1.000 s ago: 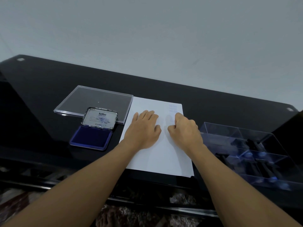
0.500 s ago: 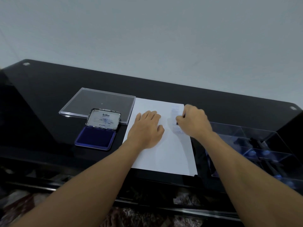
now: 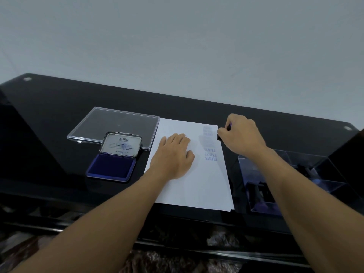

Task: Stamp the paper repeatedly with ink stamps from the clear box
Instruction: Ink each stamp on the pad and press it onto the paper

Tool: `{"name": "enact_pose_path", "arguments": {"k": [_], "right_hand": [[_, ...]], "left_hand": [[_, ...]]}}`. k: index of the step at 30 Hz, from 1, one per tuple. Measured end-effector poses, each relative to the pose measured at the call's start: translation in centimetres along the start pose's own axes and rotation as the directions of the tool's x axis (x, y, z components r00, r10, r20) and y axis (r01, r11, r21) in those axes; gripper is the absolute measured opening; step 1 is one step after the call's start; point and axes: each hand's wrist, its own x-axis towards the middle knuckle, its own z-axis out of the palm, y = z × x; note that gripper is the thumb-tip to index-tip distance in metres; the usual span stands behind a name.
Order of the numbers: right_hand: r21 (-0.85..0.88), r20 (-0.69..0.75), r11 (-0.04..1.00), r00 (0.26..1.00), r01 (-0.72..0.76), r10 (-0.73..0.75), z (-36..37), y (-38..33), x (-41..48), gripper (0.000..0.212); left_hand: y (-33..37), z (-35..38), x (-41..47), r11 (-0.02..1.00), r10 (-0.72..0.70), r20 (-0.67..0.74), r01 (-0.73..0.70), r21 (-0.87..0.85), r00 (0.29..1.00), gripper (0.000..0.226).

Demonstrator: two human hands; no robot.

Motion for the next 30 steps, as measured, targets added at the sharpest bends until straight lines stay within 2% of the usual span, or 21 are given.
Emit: {"name": "enact_pose_path", "arguments": {"k": [8, 16, 20, 25, 30], "right_hand": [[-0.007, 0.038, 1.0, 0.999, -0.013, 0.013, -1.8, 0.8, -1.4, 0.013], [-0.078, 0.058, 0.997, 0.998, -0.005, 0.009, -5.5, 4.8, -3.7, 0.015], [-0.081, 0.043, 0.996, 0.998, -0.048, 0.052, -7.2, 6.6, -4.6, 0.019], [-0.015, 0.072, 0.992, 0.99, -0.123, 0.124, -8.1, 8.5, -5.3, 0.019], [-0.044, 0.133, 0.985, 0.976, -0.169, 0.173, -7.7, 10.7, -5.4, 0.014]], "left_hand": [[0.1, 0.0, 0.1, 1.0, 0.007, 0.026, -0.007, 0.012, 1.0, 0.059], [1.3, -1.4, 0.9, 0.998, -0.036, 0.153, 0.026, 0.064, 0.988, 0.059], [3.9, -2.0, 2.2, 0.995, -0.062, 0.167, 0.046, 0.094, 0.984, 0.047], [10.2, -2.5, 3.1, 0.996, 0.031, 0.165, -0.016, -0.09, 0.986, 0.046], [15.0, -1.4, 4.2, 0.97, 0.126, 0.176, -0.085, -0.227, 0.976, 0.046]]}}
